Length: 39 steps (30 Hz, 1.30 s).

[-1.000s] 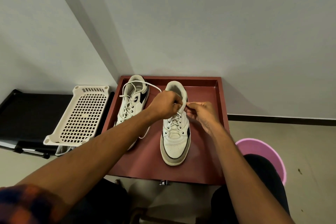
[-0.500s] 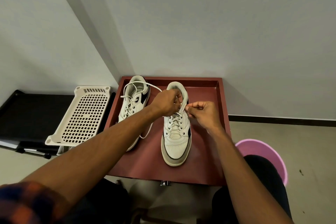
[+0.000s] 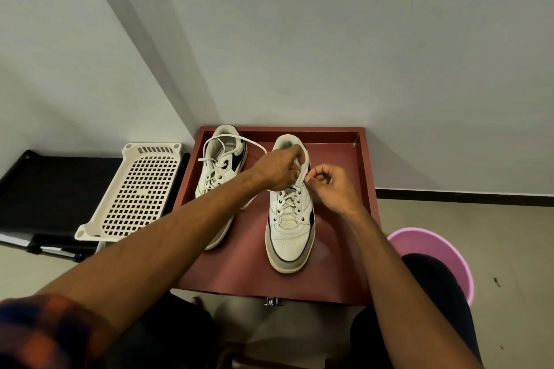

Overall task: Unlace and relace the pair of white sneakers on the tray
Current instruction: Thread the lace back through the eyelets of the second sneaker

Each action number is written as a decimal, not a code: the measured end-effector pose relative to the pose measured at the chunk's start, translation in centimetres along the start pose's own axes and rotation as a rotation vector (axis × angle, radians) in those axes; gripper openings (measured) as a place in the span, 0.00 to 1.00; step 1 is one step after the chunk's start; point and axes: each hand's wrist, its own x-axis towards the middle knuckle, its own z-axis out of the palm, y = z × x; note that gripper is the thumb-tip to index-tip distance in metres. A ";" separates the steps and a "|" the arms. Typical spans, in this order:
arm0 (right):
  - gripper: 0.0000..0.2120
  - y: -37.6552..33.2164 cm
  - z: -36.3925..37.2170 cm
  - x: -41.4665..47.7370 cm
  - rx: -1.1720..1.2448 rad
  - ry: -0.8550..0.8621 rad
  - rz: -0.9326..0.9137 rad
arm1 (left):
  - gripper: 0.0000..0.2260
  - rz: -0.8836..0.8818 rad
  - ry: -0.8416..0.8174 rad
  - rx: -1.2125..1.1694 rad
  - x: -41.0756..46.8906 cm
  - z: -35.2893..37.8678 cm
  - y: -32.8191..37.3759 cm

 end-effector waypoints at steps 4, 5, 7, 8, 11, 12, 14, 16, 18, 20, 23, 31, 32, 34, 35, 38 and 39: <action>0.06 -0.4 0.2 -0.3 0.034 -0.054 -0.012 | 0.16 -0.049 -0.085 -0.140 -0.2 -0.4 0.0; 0.05 -0.5 0.3 -0.4 0.033 -0.078 -0.005 | 0.17 -0.073 -0.101 -0.170 -0.3 -0.5 0.1; 0.06 -0.6 0.2 -0.4 -0.001 -0.118 0.001 | 0.17 -0.123 -0.083 -0.147 -0.3 -0.8 0.4; 0.06 -0.5 0.0 -0.4 -0.021 -0.136 -0.002 | 0.14 -0.139 -0.047 -0.112 0.0 -0.8 0.6; 0.09 -0.6 -1.0 -0.5 -0.089 -0.156 -0.027 | 0.13 -0.218 0.050 -0.086 0.9 -0.6 0.9; 0.09 -0.6 -1.2 -0.5 -0.111 -0.157 -0.026 | 0.15 -0.256 0.056 -0.082 1.3 -0.5 1.0; 0.09 -1.0 -1.6 -0.7 -0.152 -0.169 -0.026 | 0.14 -0.314 0.047 -0.045 1.7 -0.4 1.2; 0.08 -1.2 -2.6 -0.8 -0.193 -0.190 0.004 | 0.12 -0.352 0.039 -0.021 1.8 -0.6 1.7; 0.06 -0.6 -4.3 -0.5 -0.266 -0.114 0.045 | 0.09 -0.359 0.034 -0.027 1.9 -0.8 1.8; 0.03 0.3 -6.2 0.0 -0.351 0.156 0.100 | 0.08 -0.369 0.021 -0.056 1.9 -1.1 1.7; 0.06 0.8 -6.9 0.6 -0.322 0.427 0.279 | 0.06 -0.376 -0.016 -0.114 2.0 -1.3 1.7; 0.20 -1.8 -1.5 -0.7 0.226 0.255 0.418 | 0.18 -0.397 -0.090 -0.209 2.0 -2.8 2.5; 0.18 -2.1 -0.8 -0.8 0.361 0.201 0.472 | 0.19 -0.396 -0.084 -0.222 1.9 -2.8 2.5; 0.15 -2.6 0.5 -0.8 0.550 0.153 0.555 | 0.19 -0.393 -0.073 -0.234 1.8 -2.7 2.7; 0.13 -2.9 1.0 -0.7 0.606 0.156 0.581 | 0.18 -0.394 -0.067 -0.235 1.7 -2.6 2.7; 0.07 -3.1 1.9 -0.3 0.697 0.191 0.630 | 0.11 -0.405 -0.030 -0.233 1.4 -2.5 2.8; 0.06 -3.1 2.0 -0.3 0.718 0.197 0.642 | 0.10 -0.402 -0.019 -0.224 1.2 -2.4 2.9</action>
